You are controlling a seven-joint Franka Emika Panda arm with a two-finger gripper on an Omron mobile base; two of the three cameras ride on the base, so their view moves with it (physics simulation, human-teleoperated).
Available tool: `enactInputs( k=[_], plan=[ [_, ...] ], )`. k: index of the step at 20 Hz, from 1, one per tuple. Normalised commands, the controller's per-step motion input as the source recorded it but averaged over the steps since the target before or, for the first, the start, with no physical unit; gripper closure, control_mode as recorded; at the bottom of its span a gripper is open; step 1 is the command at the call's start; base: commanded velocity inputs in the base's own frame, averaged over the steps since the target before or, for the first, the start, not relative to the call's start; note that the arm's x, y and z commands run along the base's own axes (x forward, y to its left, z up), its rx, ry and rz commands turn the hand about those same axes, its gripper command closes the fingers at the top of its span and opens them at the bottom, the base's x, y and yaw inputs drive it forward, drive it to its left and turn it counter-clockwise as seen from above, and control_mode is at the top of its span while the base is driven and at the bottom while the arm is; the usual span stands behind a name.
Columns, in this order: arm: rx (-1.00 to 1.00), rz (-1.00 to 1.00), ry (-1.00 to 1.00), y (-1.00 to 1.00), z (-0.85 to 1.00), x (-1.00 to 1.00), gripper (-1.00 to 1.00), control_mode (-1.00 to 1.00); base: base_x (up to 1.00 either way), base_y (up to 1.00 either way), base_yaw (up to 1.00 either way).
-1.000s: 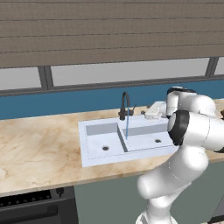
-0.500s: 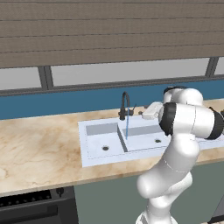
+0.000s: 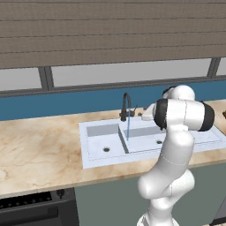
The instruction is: Pick the peach from the sink and place it on the cutting board to airdry. Then turn off the sink faucet.
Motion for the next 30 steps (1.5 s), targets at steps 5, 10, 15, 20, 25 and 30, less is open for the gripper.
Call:
enactInputs(
  k=[5,10,15,20,25,30],
  plan=[
    [0.00,0.01,0.00,0.00,-0.12,0.31,-1.00,-1.00,0.00,0.00,0.00],
    [0.00,0.01,0.00,0.00,-0.12,0.32,-1.00,-1.00,0.00,0.00,0.00],
    [0.00,0.00,0.00,0.00,-0.14,0.35,-1.00,-1.00,0.00,0.00,0.00],
    [0.00,0.00,0.00,0.00,-0.16,0.33,-1.00,-1.00,0.00,0.00,0.00],
    [0.00,0.01,0.00,0.00,-0.16,0.33,-1.00,-1.00,0.00,0.00,0.00],
    [0.00,0.01,0.00,0.00,-0.16,0.35,-1.00,-1.00,0.00,0.00,0.00]
  ],
)
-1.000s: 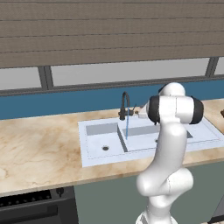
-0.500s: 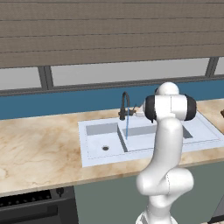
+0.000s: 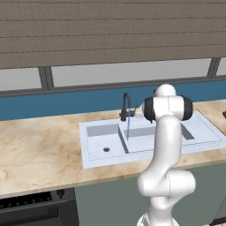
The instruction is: Pick the peach from the sink and place it on the cutting board to airdry. Then turn off the sink faucet.
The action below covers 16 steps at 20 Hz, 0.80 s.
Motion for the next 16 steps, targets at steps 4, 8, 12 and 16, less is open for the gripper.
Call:
enactInputs(
  k=[4,8,12,16],
  plan=[
    [0.00,0.01,0.00,0.00,-0.15,0.32,-1.00,-1.00,0.00,0.00,0.00],
    [0.00,0.01,0.00,0.00,-0.13,0.30,-1.00,-1.00,0.00,0.00,0.00],
    [0.00,0.02,0.00,0.00,-0.09,0.28,-1.00,-1.00,0.00,0.00,0.00],
    [0.00,0.03,0.00,0.04,-0.07,0.26,-1.00,-1.00,0.00,0.00,0.00]
  ],
)
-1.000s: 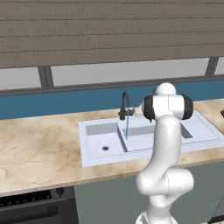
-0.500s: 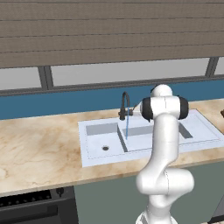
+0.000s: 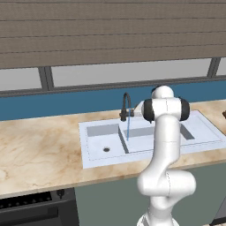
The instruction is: Pick the peach from the sink and place it on the cutting board to airdry. Then turn off the sink faucet.
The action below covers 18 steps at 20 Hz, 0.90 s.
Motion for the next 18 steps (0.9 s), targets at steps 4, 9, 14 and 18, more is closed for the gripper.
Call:
enactInputs(
  k=[4,9,14,18],
  plan=[
    [0.00,0.06,0.00,0.31,-0.05,0.18,-1.00,-1.00,0.00,0.00,0.00],
    [0.00,0.09,0.00,0.72,0.00,0.18,-1.00,-1.00,0.00,0.00,0.00],
    [-0.03,0.11,0.00,0.98,0.00,0.23,-1.00,-1.00,0.00,0.00,0.00],
    [-0.09,0.09,0.00,1.00,0.00,0.30,-1.00,-1.00,0.00,0.00,0.00]
  ],
)
